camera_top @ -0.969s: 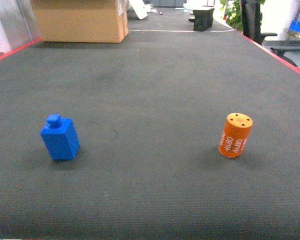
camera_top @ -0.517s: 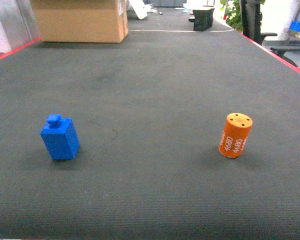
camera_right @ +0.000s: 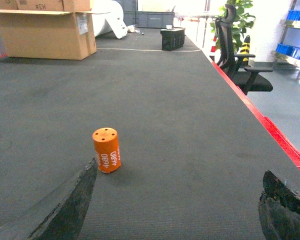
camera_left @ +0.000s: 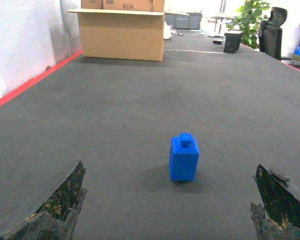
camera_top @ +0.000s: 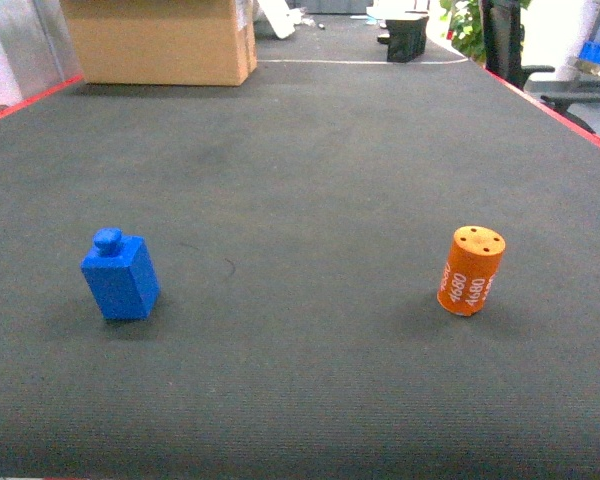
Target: Sort blue parts and orange caps into right shelf containers
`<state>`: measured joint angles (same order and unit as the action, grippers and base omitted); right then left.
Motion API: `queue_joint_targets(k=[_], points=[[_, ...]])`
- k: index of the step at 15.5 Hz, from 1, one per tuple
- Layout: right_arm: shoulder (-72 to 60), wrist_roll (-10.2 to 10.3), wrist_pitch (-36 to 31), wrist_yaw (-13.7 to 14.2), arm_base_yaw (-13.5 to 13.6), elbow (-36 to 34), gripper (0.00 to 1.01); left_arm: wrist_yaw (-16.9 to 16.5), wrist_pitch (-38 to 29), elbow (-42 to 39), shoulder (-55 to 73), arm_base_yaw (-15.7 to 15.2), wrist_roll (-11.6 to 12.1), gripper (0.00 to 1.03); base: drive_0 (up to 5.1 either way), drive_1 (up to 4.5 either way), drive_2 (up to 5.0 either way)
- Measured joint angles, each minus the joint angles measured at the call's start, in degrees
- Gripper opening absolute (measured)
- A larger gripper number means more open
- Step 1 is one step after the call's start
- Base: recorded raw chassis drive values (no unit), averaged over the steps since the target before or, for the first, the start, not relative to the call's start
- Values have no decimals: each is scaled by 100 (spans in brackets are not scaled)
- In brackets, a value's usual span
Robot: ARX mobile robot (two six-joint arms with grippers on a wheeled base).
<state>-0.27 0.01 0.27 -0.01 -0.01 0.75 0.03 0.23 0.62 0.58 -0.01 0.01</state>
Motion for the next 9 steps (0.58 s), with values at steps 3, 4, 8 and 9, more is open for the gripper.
queue_joint_targets(k=[3, 4, 8, 9], points=[[0, 2, 0, 0, 0, 0, 98, 0, 0, 0, 0, 0, 0, 98, 0, 0, 0], [0, 0, 0, 0, 0, 0, 98, 0, 0, 0, 0, 0, 0, 98, 0, 0, 0], [0, 0, 0, 0, 0, 0, 98, 0, 0, 0, 0, 0, 0, 98, 0, 0, 0], [-2, 0, 0, 2, 0, 0, 98, 619, -219, 7, 149, 223, 61, 98, 0, 0, 0]])
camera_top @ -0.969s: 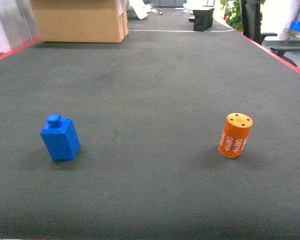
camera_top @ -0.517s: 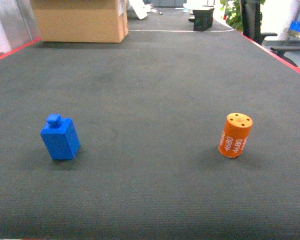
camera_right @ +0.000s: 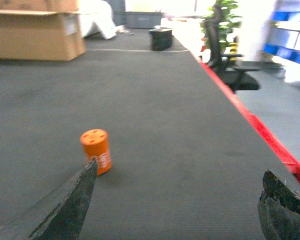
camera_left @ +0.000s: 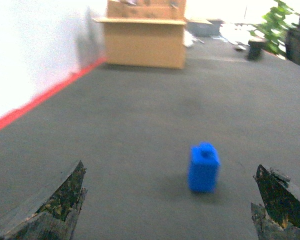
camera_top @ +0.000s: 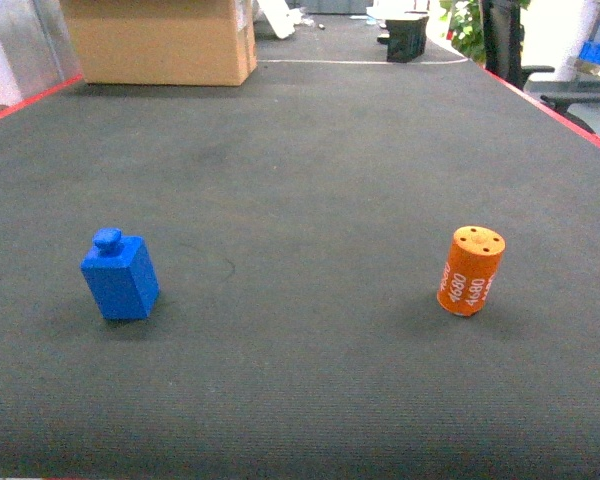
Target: Sort blue parts and orange caps into right shelf containers
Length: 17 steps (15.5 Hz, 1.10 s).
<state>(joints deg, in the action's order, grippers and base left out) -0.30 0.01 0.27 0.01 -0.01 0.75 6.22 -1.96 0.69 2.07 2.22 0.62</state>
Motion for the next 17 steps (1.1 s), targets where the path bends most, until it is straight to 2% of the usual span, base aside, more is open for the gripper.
queue_joint_targets(k=[1, 2, 3, 4, 5, 6, 7, 9, 11, 14, 17], points=[[-363, 11, -463, 964, 468, 7, 98, 1462, -940, 85, 883, 772, 111, 98, 0, 0, 0], [-1320, 17, -1412, 1716, 1099, 39, 98, 2282, -1873, 177, 2020, 1082, 181, 98, 0, 0, 0], [-2439, 20, -2378, 1974, 1368, 96, 98, 2594, -2828, 337, 3158, 942, 273, 98, 0, 0, 0], [-3644, 109, -3353, 1845, 1351, 334, 98, 2420, -3713, 728, 4277, 817, 286, 98, 0, 0, 0], [-4809, 192, -4277, 1628, 1353, 778, 98, 2092, -4358, 1250, 5309, 807, 293, 98, 0, 0, 0], [-5906, 273, -5003, 1478, 1375, 1298, 98, 1805, -4649, 1733, 6205, 782, 278, 98, 0, 0, 0], [-7294, 391, -5335, 1388, 1488, 1910, 98, 1657, -4771, 2227, 7344, 748, 240, 98, 0, 0, 0], [-8675, 592, -5248, 1311, 1609, 2424, 98, 1622, -4789, 2736, 8384, 772, 125, 98, 0, 0, 0], [-9088, 706, -5235, 1303, 1613, 2730, 98, 1600, -4964, 2916, 8830, 813, 59, 98, 0, 0, 0], [-9766, 940, -5357, 1320, 1707, 2865, 98, 1554, -5383, 3008, 9973, 949, -236, 98, 0, 0, 0], [-10181, 966, -5462, 1292, 1840, 2868, 98, 1550, -5466, 3051, 10426, 1091, -348, 98, 0, 0, 0]])
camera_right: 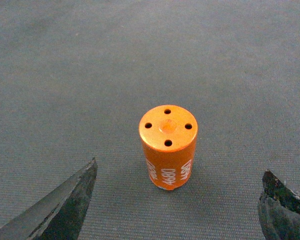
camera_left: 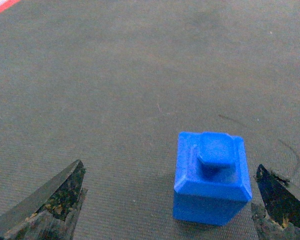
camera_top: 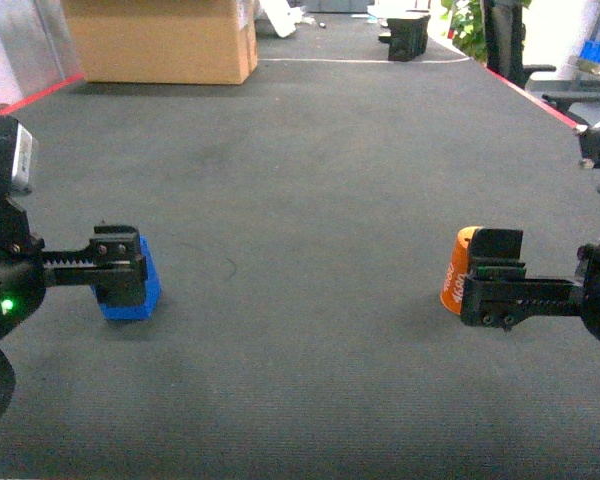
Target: Sort blue parts and orange caps into right shelf containers
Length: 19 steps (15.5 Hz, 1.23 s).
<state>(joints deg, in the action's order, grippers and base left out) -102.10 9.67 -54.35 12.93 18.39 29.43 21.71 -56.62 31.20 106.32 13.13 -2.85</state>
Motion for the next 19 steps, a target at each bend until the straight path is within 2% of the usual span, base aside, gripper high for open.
queue_joint_targets(k=[2, 5, 9, 13, 19], points=[[-293, 28, -79, 0, -9, 7, 98, 0, -13, 50, 236, 50, -37, 98, 0, 0, 0], [-667, 118, -122, -55, -166, 83, 98, -15, -26, 109, 540, 66, -133, 98, 0, 0, 0], [-1270, 190, 44, -98, -188, 555, 98, 83, -74, 361, 1128, 57, -326, 98, 0, 0, 0], [-1482, 201, 315, 28, -153, 1088, 98, 46, 136, 732, 1384, -44, -472, 98, 0, 0, 0], [-1781, 278, 542, 136, -140, 1467, 98, -103, 437, 1161, 1622, -140, -518, 98, 0, 0, 0]])
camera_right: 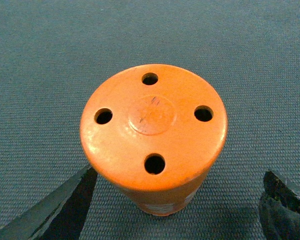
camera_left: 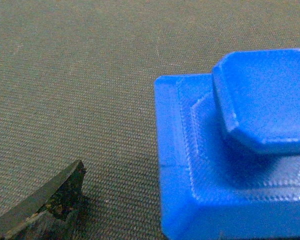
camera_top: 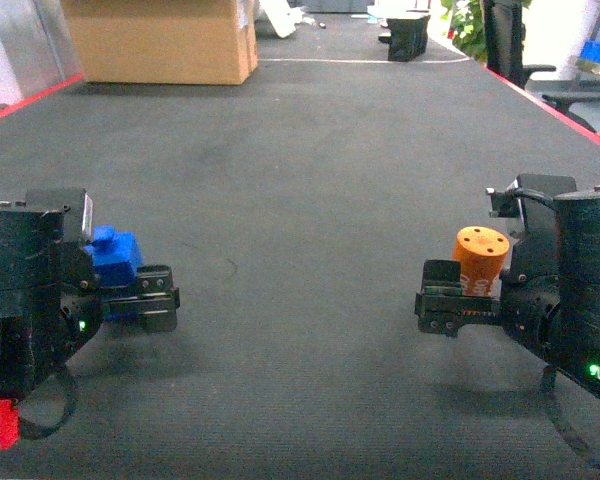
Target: Sort blue parts and orange caps into right shelf containers
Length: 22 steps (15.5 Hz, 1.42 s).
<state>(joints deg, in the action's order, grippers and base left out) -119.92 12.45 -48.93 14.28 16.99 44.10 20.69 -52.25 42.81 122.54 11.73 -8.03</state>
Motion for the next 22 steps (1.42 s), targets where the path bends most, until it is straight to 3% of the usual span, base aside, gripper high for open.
queue_joint_targets(k=[3, 4, 5, 7, 9, 14, 17, 20, 22], points=[[-57, 2, -28, 76, 28, 37, 98, -107, 55, 127, 42, -20, -57, 98, 0, 0, 0], [-114, -17, 4, 184, 33, 74, 73, -173, 72, 208, 94, -22, -72, 89, 0, 0, 0], [-114, -50, 4, 179, 33, 87, 52, -190, 68, 236, 111, -20, -76, 71, 0, 0, 0], [-118, -74, -4, 179, 31, 94, 42, -219, 46, 262, 140, -9, -76, 53, 0, 0, 0], [-125, -98, -20, 179, 33, 94, 41, -223, 7, 264, 151, -2, -79, 43, 0, 0, 0], [61, -203, -481, 256, 59, -138, 40, -24, -472, 0, -28, 0, -81, 43, 0, 0, 0], [970, -361, -1130, 428, 107, -861, 40, 422, -1169, -682, -925, 31, -48, 43, 0, 0, 0], [2430, -546, -1539, 684, 146, -1954, 40, 988, -2138, -1775, -2284, 382, 291, 43, 0, 0, 0], [3598, -564, -1346, 857, 151, -2728, 40, 1414, -2140, -2518, -3180, 621, 564, 43, 0, 0, 0]])
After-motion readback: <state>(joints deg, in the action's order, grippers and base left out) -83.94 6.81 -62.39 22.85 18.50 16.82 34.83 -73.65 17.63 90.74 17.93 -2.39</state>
